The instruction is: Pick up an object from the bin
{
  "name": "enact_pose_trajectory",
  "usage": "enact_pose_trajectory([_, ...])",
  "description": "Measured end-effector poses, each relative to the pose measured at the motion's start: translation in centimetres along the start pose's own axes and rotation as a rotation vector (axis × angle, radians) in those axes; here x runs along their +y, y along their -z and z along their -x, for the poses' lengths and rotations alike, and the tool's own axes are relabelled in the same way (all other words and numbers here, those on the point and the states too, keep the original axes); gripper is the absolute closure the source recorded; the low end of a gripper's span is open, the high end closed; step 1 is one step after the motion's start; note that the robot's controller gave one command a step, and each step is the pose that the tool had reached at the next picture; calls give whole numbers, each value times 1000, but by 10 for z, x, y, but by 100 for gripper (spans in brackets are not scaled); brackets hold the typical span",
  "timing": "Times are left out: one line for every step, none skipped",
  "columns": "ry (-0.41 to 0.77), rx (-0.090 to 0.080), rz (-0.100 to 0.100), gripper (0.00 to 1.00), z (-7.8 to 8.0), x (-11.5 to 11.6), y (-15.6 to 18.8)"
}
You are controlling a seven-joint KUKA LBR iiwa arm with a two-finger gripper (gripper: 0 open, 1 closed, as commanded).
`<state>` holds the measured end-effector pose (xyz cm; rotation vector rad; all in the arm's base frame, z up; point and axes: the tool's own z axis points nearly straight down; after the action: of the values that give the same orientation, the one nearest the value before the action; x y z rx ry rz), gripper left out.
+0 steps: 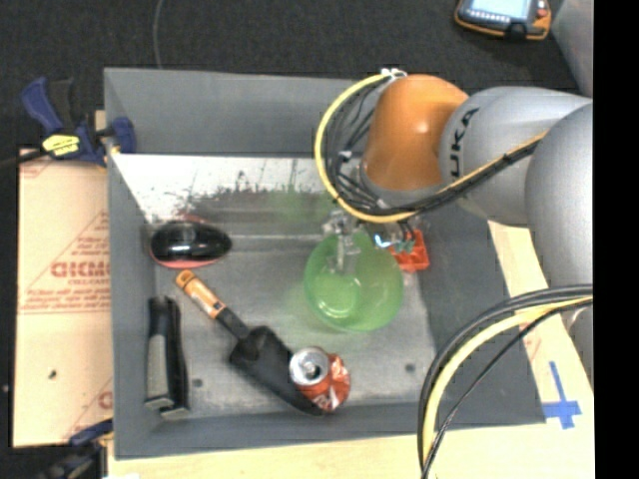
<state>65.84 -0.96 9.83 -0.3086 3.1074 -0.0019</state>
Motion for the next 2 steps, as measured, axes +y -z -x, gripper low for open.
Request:
enact_pose_trajectory([-1, -15, -4, 100, 5, -2, 79])
enact_pose_trajectory([-1, 4, 2, 100, -1, 0, 46])
